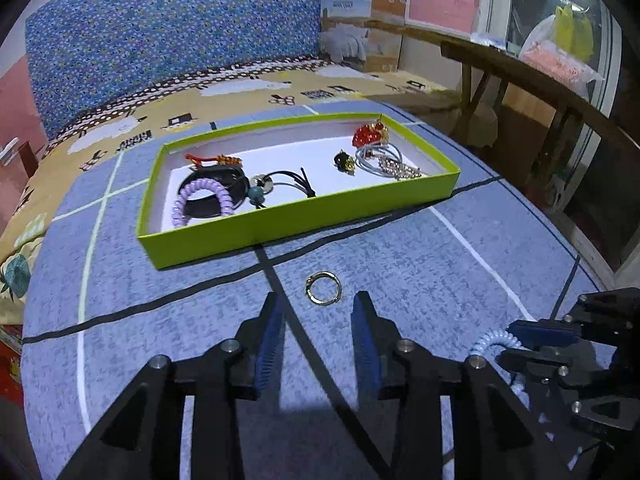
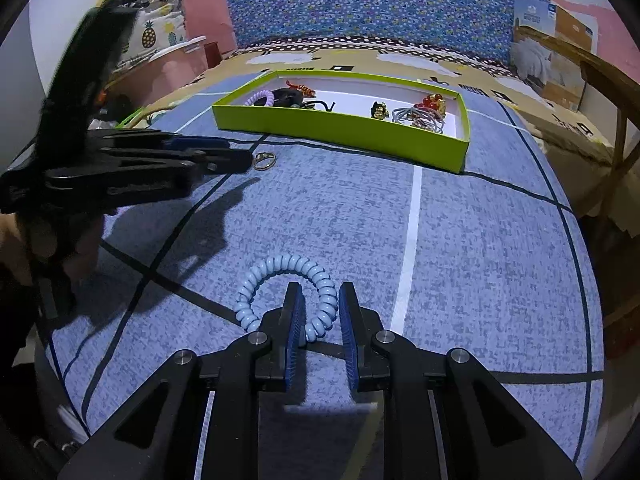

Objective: Organize jewelry
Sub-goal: 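Grasp the gold ring with the left tool while the right tool grasps the light-blue coil hair tie, then carry the gold ring and light-blue coil with both tools into the box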

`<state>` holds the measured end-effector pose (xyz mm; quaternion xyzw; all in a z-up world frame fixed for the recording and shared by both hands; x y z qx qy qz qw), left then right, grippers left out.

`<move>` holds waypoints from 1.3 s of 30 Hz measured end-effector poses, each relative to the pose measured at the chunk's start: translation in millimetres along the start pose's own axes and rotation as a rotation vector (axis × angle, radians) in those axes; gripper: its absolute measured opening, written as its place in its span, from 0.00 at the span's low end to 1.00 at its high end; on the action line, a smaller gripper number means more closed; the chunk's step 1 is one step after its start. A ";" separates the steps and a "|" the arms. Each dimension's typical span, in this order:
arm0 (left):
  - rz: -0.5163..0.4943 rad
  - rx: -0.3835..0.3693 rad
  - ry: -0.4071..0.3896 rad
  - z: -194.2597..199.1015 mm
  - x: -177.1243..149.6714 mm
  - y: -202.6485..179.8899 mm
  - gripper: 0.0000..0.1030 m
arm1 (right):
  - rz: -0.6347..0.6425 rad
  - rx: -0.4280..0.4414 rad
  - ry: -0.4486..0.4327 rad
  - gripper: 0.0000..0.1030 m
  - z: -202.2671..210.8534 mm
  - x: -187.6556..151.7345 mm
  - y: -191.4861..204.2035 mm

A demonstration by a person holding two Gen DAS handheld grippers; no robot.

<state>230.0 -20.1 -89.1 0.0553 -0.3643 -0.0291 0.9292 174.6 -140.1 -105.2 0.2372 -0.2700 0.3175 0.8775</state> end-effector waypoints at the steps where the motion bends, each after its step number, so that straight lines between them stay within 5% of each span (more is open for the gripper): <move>1: -0.006 -0.001 0.007 -3.0 0.1 -1.8 0.38 | 0.001 -0.004 0.001 0.13 0.0 0.0 -0.6; 13: -0.064 0.039 0.044 -18.9 4.4 -13.5 0.37 | -0.020 -0.004 -0.016 0.09 2.1 2.6 -9.3; 16: -0.074 0.031 0.039 -18.2 4.8 -15.0 0.23 | -0.026 -0.004 -0.020 0.09 2.9 3.0 -11.5; 39: 0.010 -0.013 -0.063 24.9 12.7 -1.6 0.22 | -0.089 -0.025 -0.140 0.09 30.3 30.1 -29.3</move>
Point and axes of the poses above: each gripper's, at about its wrist camera, not at the fingertips, and z roughly against the way its jaws point, y to its left, x to its top, the point moved 10 cm from there along -z, roughly the way its jaws point, and after that the axes turned 14 degrees about x, right-handed, at the moved point
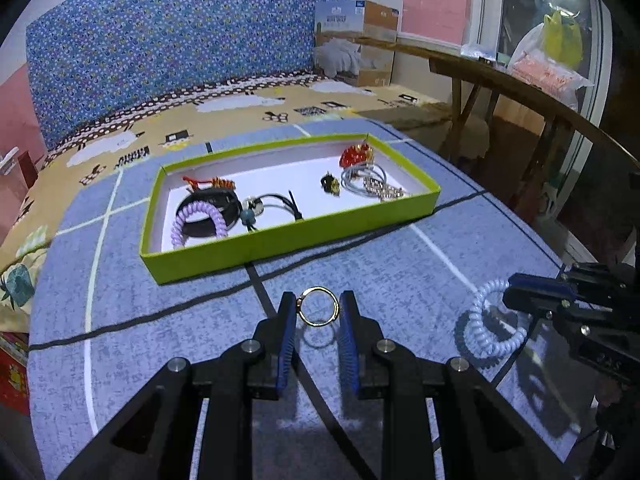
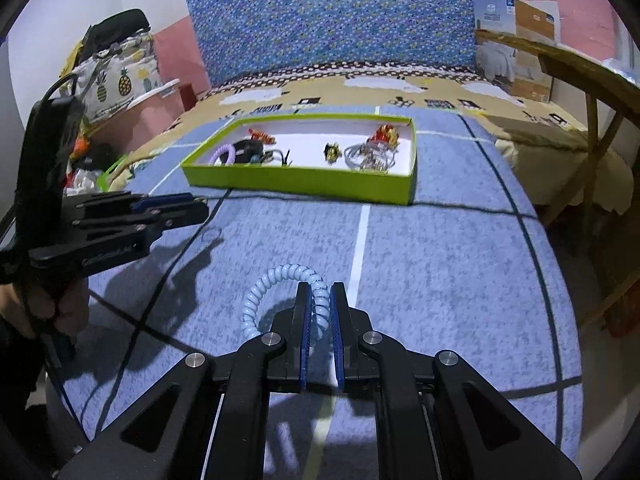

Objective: Organize jewelry
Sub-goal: 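Carry the gold ring and light-blue coil with both tools into the box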

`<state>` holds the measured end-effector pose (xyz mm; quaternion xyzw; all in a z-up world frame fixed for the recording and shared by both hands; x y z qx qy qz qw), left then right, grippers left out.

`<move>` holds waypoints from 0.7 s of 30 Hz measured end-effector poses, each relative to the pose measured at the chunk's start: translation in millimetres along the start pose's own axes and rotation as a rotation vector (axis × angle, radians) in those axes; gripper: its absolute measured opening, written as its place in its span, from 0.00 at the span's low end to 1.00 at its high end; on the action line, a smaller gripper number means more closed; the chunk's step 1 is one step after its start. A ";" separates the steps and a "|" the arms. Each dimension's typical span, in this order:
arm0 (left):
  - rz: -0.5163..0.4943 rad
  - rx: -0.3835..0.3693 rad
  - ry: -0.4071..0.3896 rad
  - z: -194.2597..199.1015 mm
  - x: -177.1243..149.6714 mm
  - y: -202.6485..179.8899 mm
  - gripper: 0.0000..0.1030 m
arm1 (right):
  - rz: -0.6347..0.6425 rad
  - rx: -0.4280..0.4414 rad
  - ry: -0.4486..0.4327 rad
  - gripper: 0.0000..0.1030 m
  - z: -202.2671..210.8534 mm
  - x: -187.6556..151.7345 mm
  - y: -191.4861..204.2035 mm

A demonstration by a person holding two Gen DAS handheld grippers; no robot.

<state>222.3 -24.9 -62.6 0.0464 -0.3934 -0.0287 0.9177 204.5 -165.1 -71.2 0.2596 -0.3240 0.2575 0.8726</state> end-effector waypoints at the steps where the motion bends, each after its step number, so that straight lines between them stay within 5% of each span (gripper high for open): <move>1: 0.002 0.000 -0.005 1.0 2.3 0.8 0.22 | 0.002 -0.001 -0.005 0.09 0.8 3.0 -0.4; 21: 0.037 0.034 -0.069 -23.6 71.8 31.9 0.22 | 0.035 -0.008 -0.089 0.09 -17.2 93.4 -21.8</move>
Point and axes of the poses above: each gripper's, at about its wrist camera, not at the fingertips, and z roughly against the way its jaws point, y to its left, x to its top, the point moved 10 cm from there along -z, roughly the way its jaws point, and after that the axes turned 14 degrees about x, right-handed, at the moved point
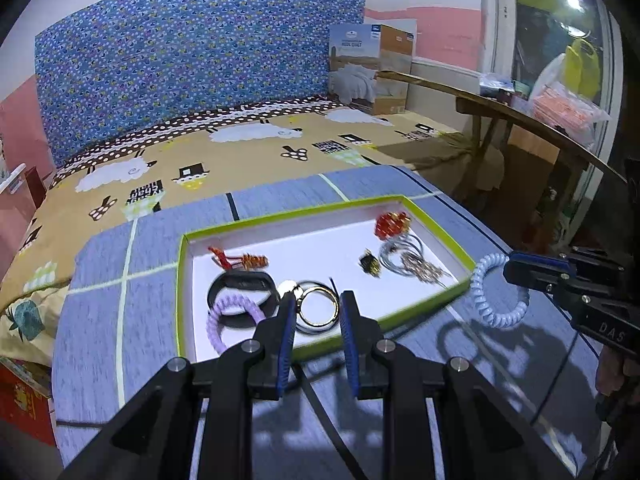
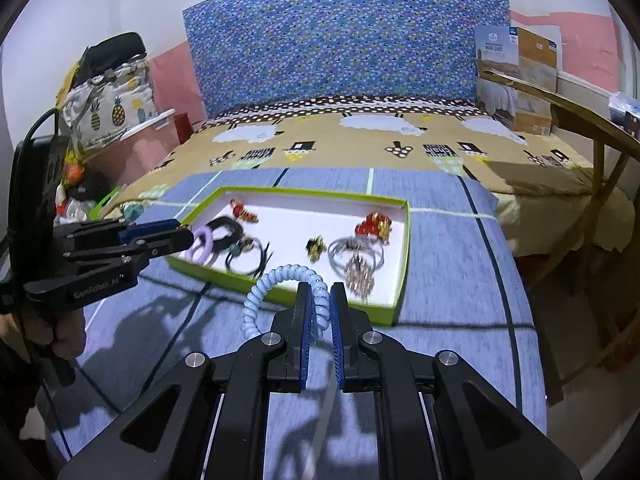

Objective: Organize jewelry
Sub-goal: 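Carry the gold ring and light-blue coil with both tools into the box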

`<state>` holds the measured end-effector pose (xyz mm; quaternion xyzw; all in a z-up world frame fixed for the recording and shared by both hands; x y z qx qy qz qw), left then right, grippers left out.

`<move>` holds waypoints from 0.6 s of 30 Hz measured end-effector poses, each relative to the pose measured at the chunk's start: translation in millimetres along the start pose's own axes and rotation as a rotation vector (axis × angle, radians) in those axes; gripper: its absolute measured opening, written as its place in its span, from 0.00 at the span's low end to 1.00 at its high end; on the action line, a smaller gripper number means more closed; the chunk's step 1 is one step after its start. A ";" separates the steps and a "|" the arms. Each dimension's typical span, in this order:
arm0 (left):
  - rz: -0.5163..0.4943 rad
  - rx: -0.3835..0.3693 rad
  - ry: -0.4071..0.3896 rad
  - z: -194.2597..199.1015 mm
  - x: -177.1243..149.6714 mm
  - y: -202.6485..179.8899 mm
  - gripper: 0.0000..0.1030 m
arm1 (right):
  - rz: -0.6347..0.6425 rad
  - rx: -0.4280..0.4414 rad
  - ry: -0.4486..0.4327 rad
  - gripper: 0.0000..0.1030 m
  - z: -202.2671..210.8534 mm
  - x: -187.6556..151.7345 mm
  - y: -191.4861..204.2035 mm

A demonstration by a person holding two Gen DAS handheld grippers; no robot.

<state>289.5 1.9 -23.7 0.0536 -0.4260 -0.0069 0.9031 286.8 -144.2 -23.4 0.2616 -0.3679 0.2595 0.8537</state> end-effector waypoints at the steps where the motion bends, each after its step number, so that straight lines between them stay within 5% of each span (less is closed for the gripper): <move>1: 0.003 0.003 0.002 -4.2 2.9 1.5 0.22 | -0.001 0.001 -0.001 0.09 -2.9 4.0 -1.8; 18: -0.019 0.020 0.113 -92.8 25.9 -3.3 0.22 | -0.037 -0.024 0.090 0.09 -93.5 51.4 -50.2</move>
Point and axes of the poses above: each gripper's, at about its wrist camera, not at the fingertips, and z roughly against the way its jaws point, y to its left, x to its top, the point moved 10 cm from there along -z, roughly the way its jaws point, and after that the axes turned 14 degrees about x, right-handed, at the moved point
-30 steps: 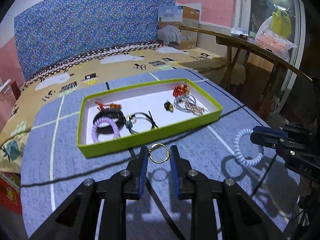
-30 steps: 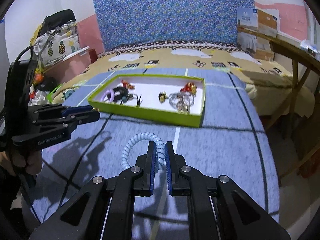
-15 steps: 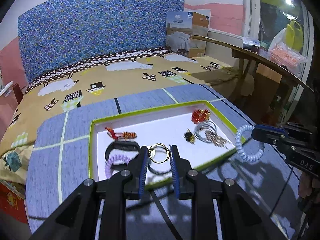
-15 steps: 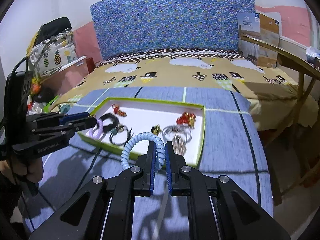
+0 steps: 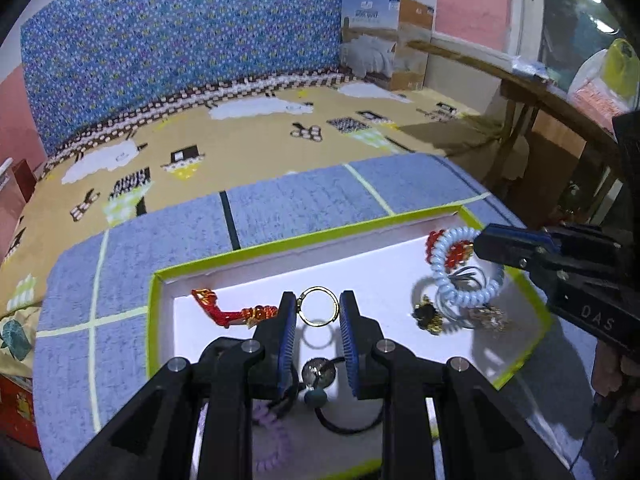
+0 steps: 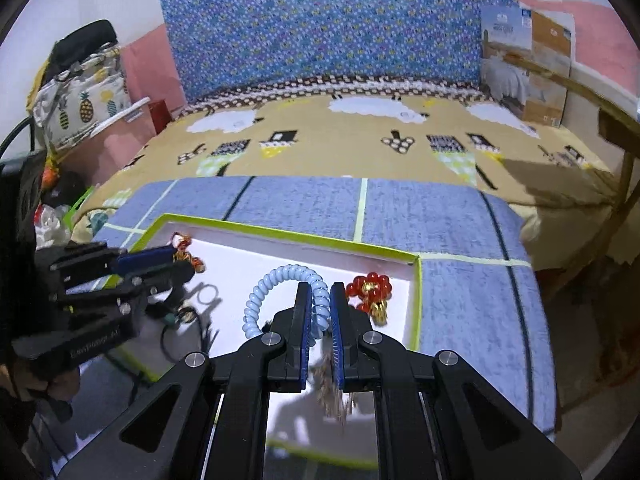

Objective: Organize jewelry
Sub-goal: 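Carry the gold ring and light-blue coil with both tools into the box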

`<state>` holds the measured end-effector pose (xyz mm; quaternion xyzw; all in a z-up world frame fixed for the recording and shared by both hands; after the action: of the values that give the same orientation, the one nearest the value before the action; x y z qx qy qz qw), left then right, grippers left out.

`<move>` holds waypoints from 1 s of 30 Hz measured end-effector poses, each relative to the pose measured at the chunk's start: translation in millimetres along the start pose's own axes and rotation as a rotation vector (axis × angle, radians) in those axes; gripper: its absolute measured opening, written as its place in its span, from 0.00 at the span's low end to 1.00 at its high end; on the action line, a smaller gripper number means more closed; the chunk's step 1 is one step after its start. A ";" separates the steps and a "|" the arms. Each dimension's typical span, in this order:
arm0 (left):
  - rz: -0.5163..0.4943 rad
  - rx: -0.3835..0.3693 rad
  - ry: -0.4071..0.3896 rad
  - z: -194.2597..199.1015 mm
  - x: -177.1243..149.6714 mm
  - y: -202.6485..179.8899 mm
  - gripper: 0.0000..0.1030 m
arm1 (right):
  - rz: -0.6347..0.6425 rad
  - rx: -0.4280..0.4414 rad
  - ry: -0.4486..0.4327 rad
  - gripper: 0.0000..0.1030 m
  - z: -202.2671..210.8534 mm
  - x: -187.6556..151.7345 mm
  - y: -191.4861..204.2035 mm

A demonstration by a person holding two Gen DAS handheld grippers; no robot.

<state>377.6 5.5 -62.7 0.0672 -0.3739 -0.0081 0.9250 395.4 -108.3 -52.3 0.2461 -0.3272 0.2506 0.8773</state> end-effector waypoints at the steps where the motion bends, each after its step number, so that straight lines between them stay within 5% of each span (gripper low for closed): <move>1: -0.003 0.000 0.009 -4.3 -1.3 -1.3 0.22 | -0.008 0.001 0.008 0.09 -5.1 0.9 -2.9; 26: -0.034 0.002 0.103 -35.1 -8.5 -14.3 0.23 | -0.044 0.003 0.127 0.09 -54.4 -3.9 -19.7; 30: -0.027 -0.004 0.104 -35.1 -8.8 -13.7 0.27 | -0.035 0.003 0.121 0.16 -53.7 -3.0 -18.1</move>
<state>396.0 -3.4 -95.4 0.0706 -0.3246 -0.0179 0.9430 428.5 -90.7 -95.0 0.2374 -0.2688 0.2499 0.8994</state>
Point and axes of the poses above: each gripper's, at about its wrist camera, not at the fingertips, and z roughly against the way its jaws point, y to its left, x to its top, the point moved 10 cm from there along -z, roughly the way its jaws point, and after that the axes turned 14 degrees about x, right-handed, at the moved point
